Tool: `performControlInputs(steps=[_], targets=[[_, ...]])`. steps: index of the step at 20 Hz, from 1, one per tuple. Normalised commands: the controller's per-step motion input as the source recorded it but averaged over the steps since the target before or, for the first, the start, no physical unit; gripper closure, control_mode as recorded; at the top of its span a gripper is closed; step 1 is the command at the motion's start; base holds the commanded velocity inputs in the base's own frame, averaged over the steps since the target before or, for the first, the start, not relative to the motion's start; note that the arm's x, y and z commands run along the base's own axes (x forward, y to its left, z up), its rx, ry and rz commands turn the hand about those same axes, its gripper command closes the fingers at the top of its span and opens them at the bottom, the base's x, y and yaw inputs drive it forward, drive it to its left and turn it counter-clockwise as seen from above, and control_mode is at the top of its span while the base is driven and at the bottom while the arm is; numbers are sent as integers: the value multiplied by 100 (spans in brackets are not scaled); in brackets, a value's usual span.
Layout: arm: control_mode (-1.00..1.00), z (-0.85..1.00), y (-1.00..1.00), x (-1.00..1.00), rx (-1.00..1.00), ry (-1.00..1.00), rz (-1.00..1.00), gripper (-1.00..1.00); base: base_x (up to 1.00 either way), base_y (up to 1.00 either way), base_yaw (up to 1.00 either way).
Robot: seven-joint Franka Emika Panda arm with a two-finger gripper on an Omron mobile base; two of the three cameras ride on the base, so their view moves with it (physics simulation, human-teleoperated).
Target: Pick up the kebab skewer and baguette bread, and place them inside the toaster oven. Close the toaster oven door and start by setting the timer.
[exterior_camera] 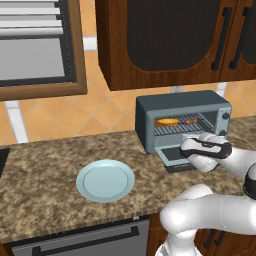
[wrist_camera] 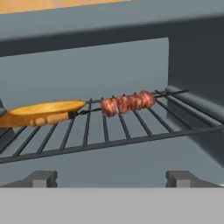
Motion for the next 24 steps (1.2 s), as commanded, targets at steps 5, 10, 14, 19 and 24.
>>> performControlInputs(steps=[5,10,14,19,24], targets=[[-100,23,-31,-42,0,0,0,-100,0,0,0],[-100,6,-38,-65,0,8,0,-100,0,0,0],[-100,0,-26,-86,0,14,1,-100,0,0,0],[-100,0,-29,-74,0,16,5,-100,0,0,0],[-100,-12,-12,-57,-4,16,6,-100,0,0,0]])
